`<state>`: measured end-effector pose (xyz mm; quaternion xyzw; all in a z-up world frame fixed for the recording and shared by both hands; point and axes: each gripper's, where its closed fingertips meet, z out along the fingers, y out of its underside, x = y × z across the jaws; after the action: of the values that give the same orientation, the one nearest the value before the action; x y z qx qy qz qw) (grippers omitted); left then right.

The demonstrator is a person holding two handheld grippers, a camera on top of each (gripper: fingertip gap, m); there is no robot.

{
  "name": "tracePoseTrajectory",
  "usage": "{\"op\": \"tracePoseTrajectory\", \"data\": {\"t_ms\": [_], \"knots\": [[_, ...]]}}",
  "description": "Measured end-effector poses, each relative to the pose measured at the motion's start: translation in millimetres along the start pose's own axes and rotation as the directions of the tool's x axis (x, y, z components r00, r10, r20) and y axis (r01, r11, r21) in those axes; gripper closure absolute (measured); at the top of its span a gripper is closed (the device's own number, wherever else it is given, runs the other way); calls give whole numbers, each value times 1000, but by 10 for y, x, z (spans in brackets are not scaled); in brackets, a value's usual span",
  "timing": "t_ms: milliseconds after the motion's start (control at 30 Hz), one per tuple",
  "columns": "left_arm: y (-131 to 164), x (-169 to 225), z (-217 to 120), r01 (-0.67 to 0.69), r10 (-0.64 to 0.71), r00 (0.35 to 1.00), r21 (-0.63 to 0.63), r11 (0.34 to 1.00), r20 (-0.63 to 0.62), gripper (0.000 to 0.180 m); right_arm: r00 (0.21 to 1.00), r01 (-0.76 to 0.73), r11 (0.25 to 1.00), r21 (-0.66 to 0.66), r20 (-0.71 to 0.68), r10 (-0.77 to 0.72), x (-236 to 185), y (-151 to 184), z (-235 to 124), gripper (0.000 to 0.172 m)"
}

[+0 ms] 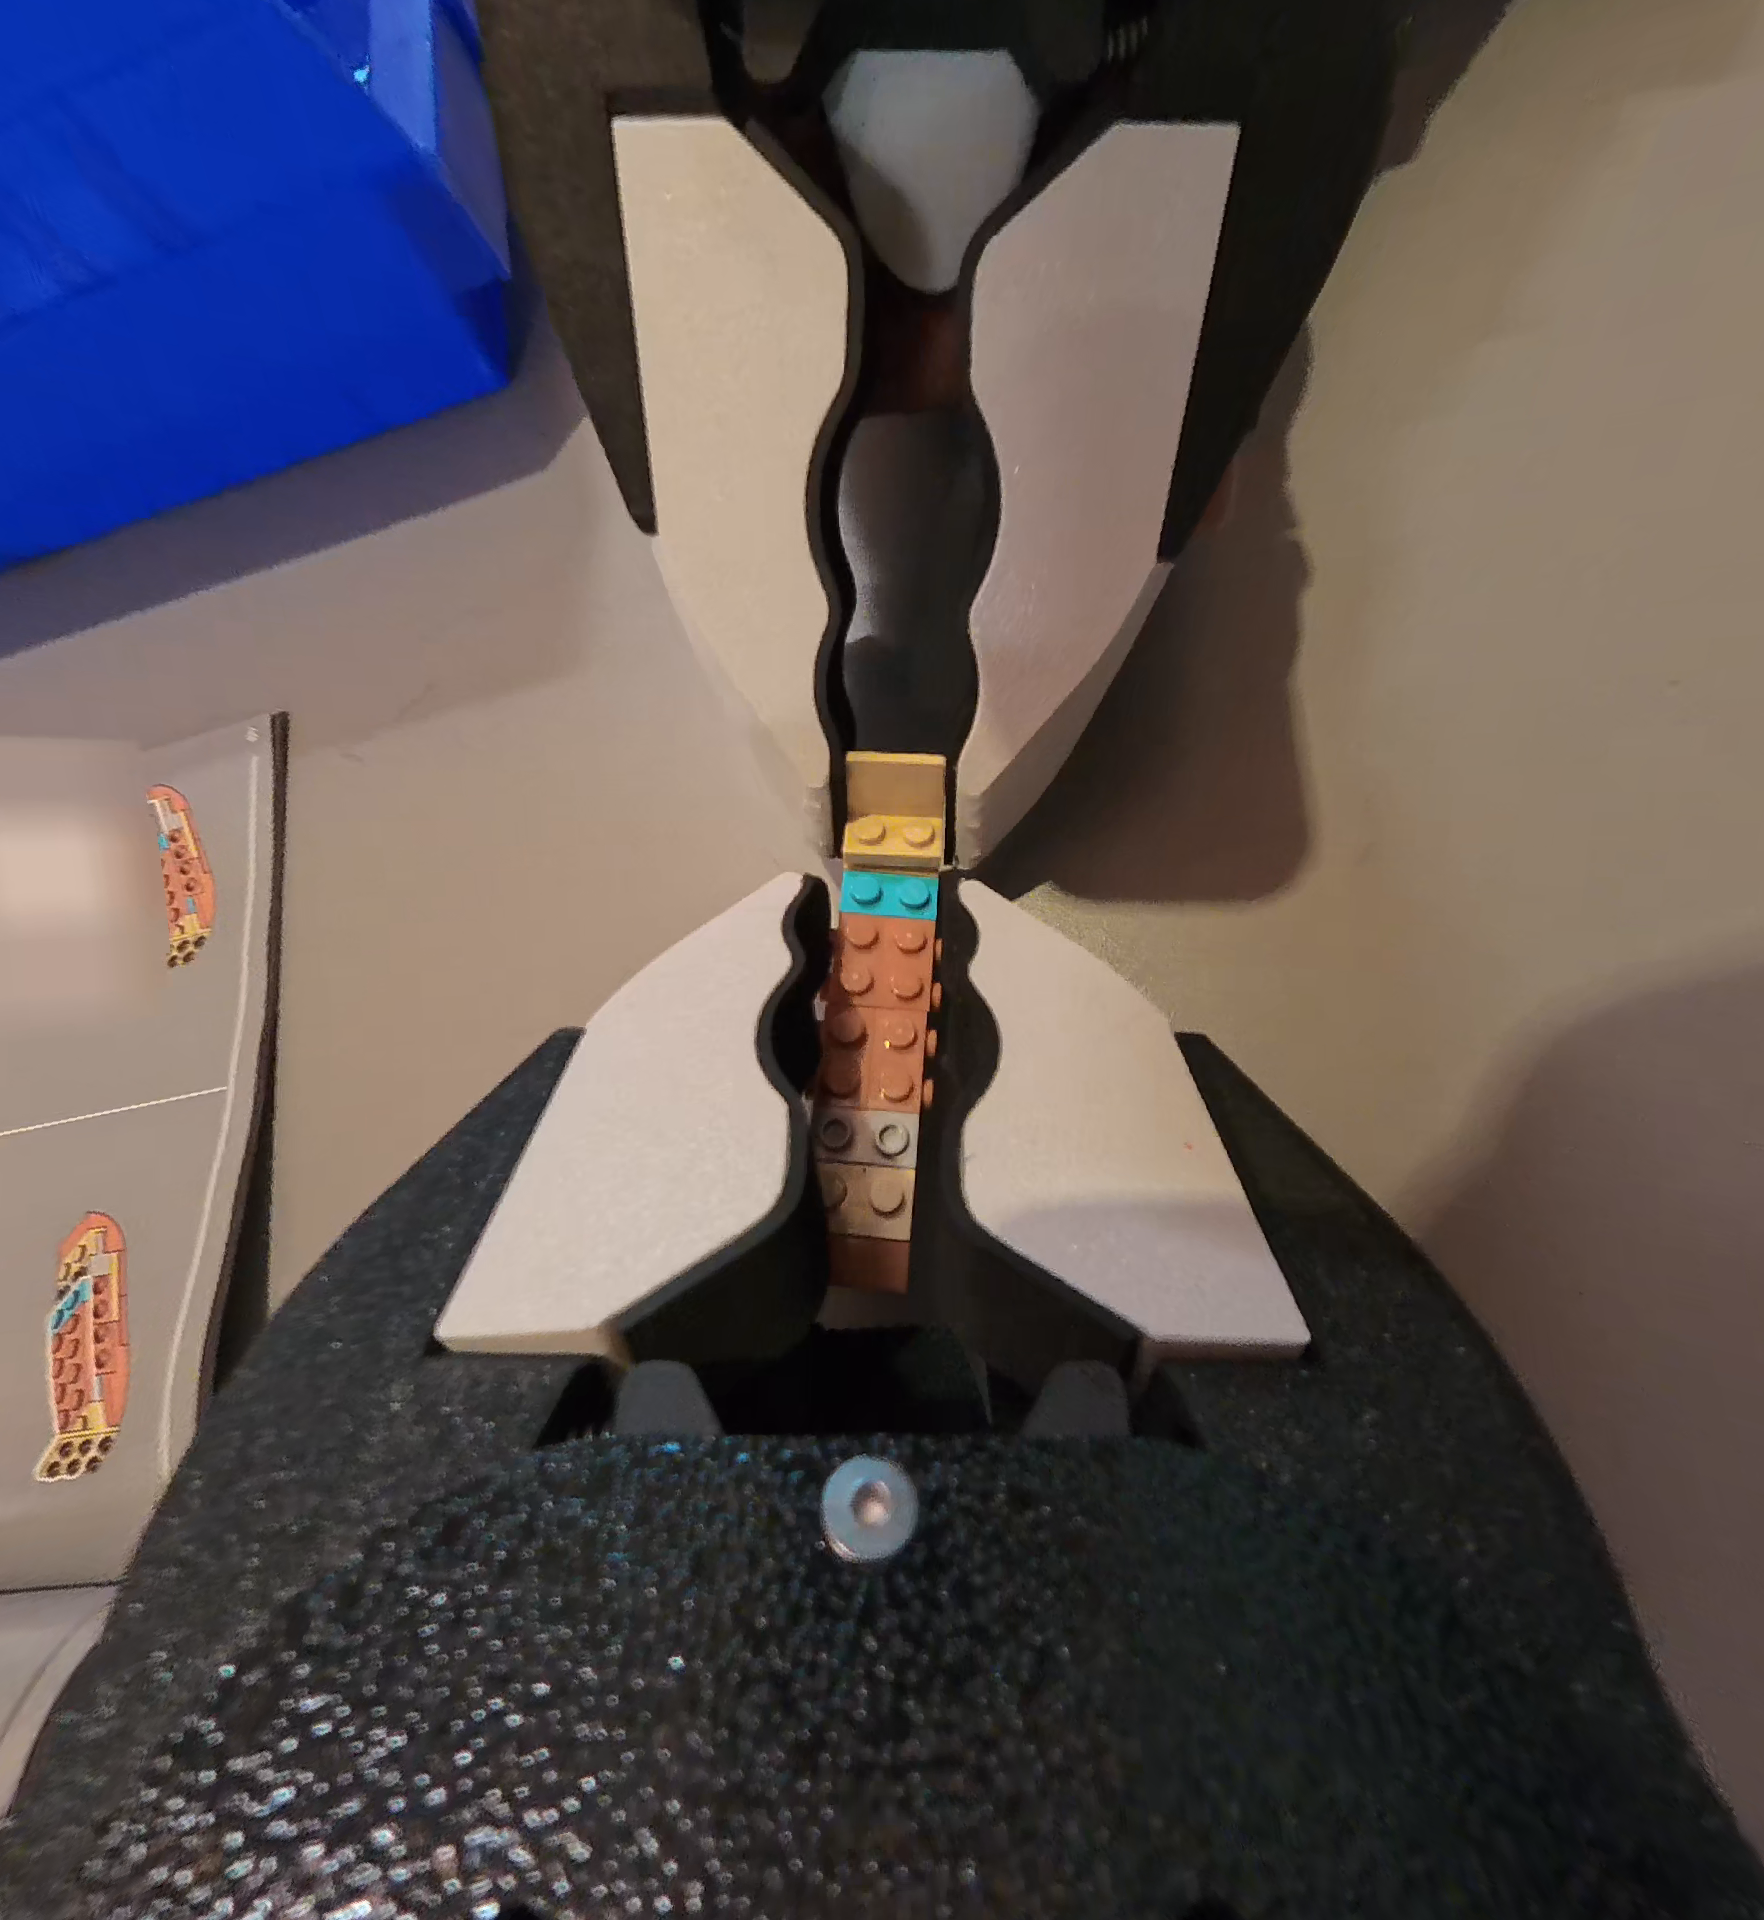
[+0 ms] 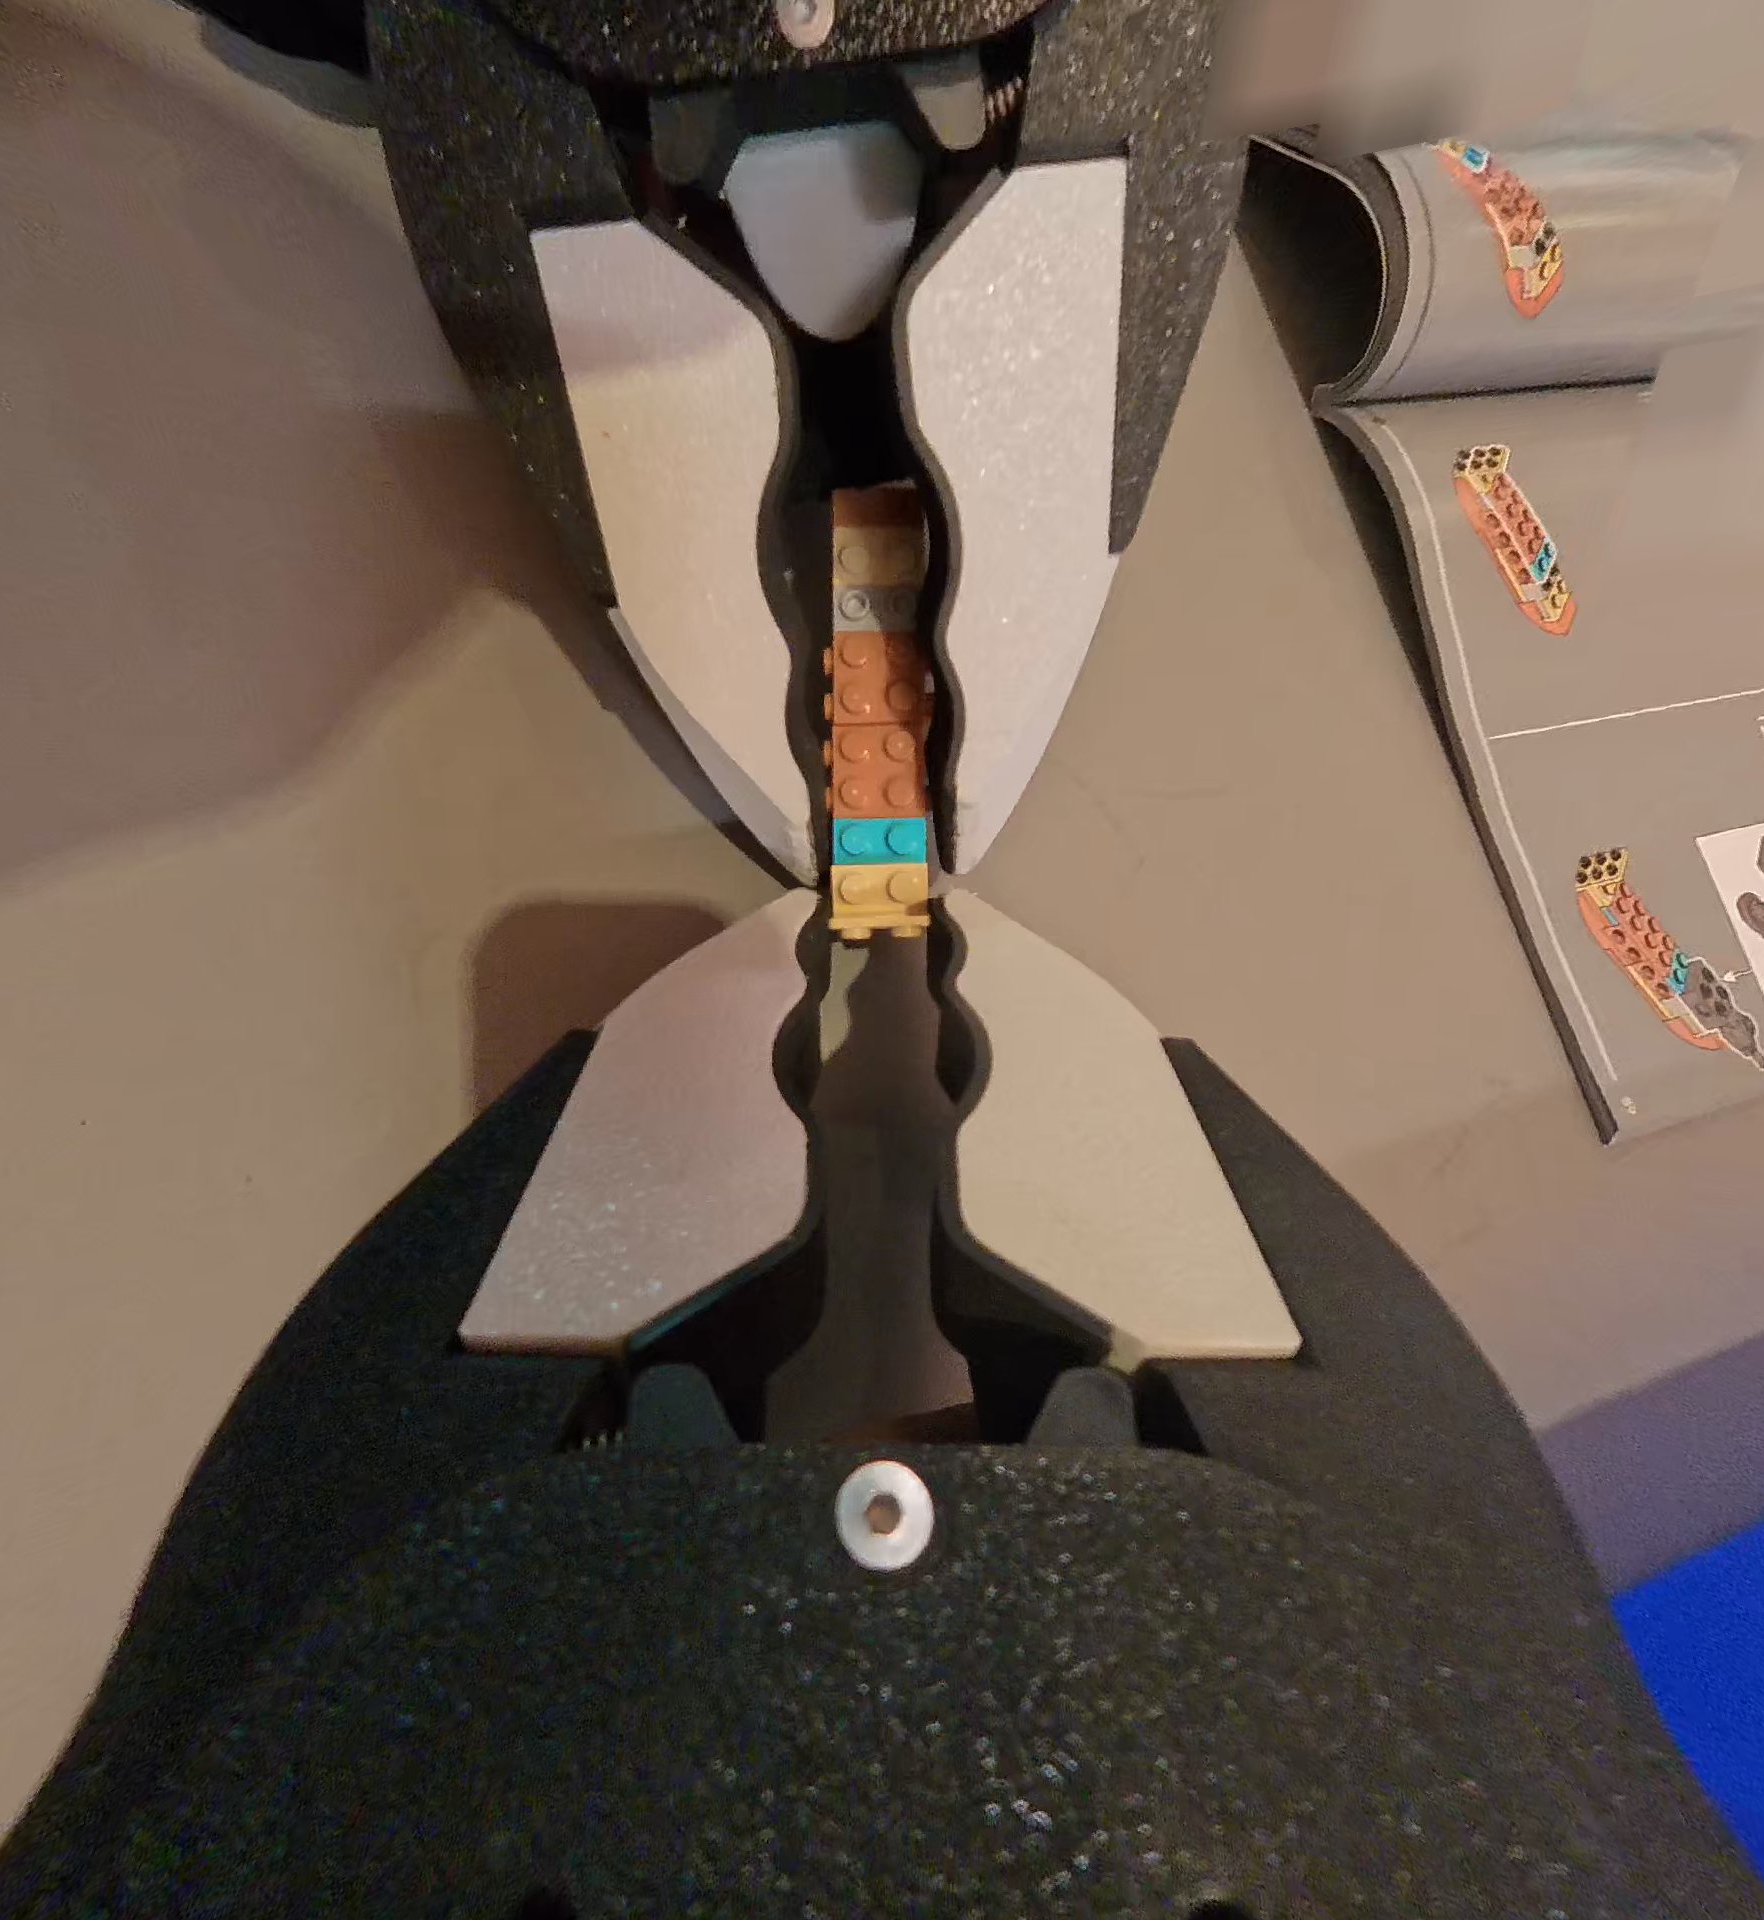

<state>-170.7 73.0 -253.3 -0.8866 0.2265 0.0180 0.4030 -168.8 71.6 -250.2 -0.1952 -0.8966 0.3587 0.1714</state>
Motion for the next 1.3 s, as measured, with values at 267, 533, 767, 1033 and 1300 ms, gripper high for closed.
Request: {"op": "tracePoseTrajectory", "data": {"t_ms": [267, 533, 767, 1033, 1300], "knots": [[6, 8, 7, -9, 9, 1000, -6, 1000, -1, 161, 999, 31, 999, -25, -18, -31, -1, 32, 33, 154], [-15, 8, 1, -29, 29, 1000, 1, 1000, 9, 161, 998, 49, 998, -33, -33, -50, 0, 40, 57, 154], [-24, 2, -6, -45, 45, 999, 9, 999, 15, 160, 997, 66, 998, -21, -38, -67, 7, 24, 54, 154], [-24, 10, -5, -62, 61, 998, 10, 998, 15, 161, 994, 97, 995, -37, -45, -99, 6, 30, 58, 155], [-43, -5, -18, -107, 106, 993, 6, 994, 48, 160, 990, 117, 992, -37, -70, -120, 19, 15, 55, 154]]}}
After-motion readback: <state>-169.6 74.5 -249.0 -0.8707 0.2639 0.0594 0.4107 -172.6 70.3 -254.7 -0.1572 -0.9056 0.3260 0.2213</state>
